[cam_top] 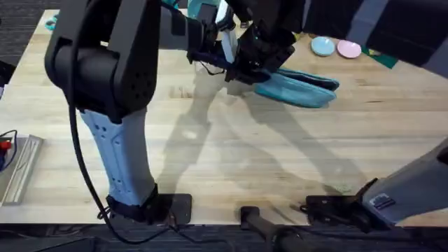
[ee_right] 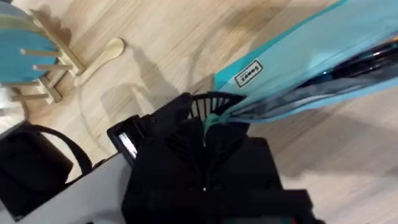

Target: Unzip the bag, pick up the pens from the table one at a time and place them inside, then zip the bag closed.

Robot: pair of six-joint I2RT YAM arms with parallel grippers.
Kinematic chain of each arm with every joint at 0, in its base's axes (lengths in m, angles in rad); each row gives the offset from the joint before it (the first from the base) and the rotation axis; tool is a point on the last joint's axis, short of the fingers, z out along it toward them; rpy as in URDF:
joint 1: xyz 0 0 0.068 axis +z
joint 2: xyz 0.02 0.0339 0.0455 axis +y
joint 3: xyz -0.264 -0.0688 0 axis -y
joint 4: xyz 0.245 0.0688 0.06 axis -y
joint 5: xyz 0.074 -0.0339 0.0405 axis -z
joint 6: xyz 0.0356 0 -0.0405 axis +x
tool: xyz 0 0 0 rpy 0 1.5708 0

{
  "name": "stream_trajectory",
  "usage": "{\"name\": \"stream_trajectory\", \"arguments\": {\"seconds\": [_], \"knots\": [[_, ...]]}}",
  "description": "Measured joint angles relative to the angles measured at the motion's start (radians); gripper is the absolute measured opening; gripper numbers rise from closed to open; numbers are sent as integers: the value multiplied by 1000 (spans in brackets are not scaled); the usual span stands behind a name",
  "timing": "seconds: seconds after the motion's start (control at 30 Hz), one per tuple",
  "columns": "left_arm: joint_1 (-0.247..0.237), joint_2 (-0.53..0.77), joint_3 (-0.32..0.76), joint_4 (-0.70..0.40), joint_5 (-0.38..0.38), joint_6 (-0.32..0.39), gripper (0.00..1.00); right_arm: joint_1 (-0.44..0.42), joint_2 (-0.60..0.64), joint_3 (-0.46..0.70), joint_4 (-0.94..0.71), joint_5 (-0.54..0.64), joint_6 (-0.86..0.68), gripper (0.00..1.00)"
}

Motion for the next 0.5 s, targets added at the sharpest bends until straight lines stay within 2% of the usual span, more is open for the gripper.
{"name": "stream_trajectory", "arguments": {"seconds": [0.5], "knots": [[-3, 0, 0, 8, -8, 0, 44, -54, -8, 0, -66, -23, 0, 31]]}}
